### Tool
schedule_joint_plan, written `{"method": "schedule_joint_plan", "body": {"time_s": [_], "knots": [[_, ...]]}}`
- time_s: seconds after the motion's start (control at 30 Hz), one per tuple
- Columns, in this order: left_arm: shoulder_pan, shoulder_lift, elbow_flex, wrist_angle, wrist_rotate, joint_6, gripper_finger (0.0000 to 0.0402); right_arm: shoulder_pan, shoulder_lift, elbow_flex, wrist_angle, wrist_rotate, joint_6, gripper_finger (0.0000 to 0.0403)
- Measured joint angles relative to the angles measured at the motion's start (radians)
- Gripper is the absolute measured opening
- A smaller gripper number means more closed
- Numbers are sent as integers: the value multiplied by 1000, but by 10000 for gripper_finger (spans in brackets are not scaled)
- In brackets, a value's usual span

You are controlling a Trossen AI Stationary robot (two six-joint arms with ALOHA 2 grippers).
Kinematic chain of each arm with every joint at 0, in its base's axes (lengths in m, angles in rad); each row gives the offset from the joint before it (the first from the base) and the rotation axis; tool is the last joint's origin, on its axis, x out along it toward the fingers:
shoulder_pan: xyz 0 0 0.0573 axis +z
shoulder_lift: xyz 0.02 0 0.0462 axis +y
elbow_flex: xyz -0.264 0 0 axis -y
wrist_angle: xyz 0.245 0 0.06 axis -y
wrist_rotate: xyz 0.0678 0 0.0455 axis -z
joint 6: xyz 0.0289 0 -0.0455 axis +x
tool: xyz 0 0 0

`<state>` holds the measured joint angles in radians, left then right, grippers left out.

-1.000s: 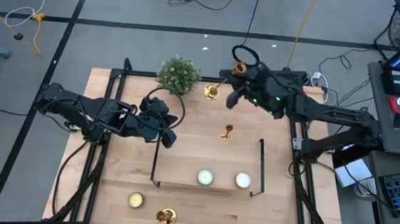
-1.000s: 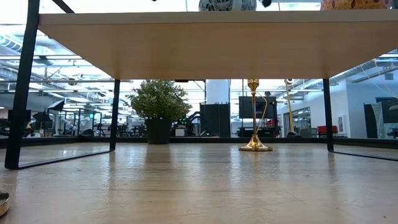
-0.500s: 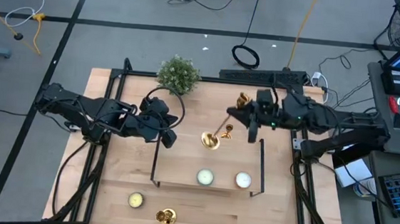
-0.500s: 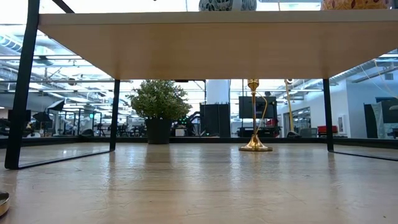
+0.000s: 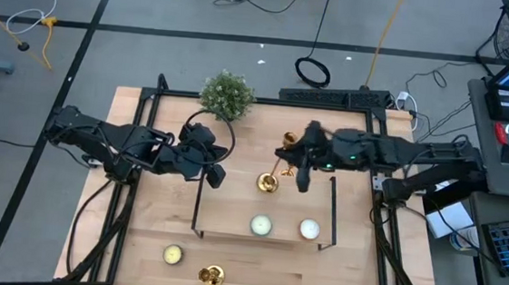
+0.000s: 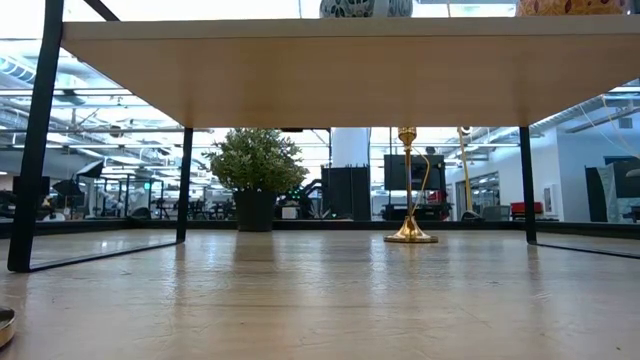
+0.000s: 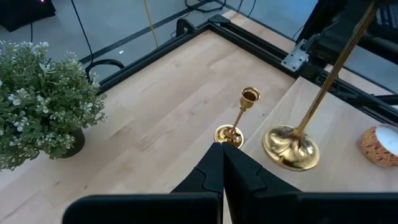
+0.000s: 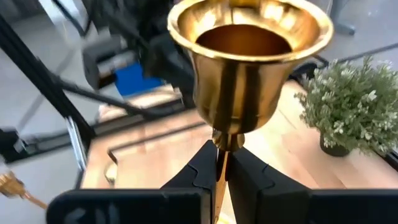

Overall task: Pick & Place candle stick holders
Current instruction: Put the top left candle holder on the shelf

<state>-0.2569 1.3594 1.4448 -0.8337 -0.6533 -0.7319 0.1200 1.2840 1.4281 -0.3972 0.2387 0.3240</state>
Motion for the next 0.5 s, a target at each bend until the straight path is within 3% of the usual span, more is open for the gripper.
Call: {"method": "schedule_joint_plan", "body": {"time_s": [0.2, 0.5], "knots": [[0, 0, 0, 0, 2, -2, 1, 0, 133, 165, -194, 0, -22, 17], [0, 0, 0, -1, 8, -3, 1, 0, 193, 208, -183, 49, 0, 18]]}}
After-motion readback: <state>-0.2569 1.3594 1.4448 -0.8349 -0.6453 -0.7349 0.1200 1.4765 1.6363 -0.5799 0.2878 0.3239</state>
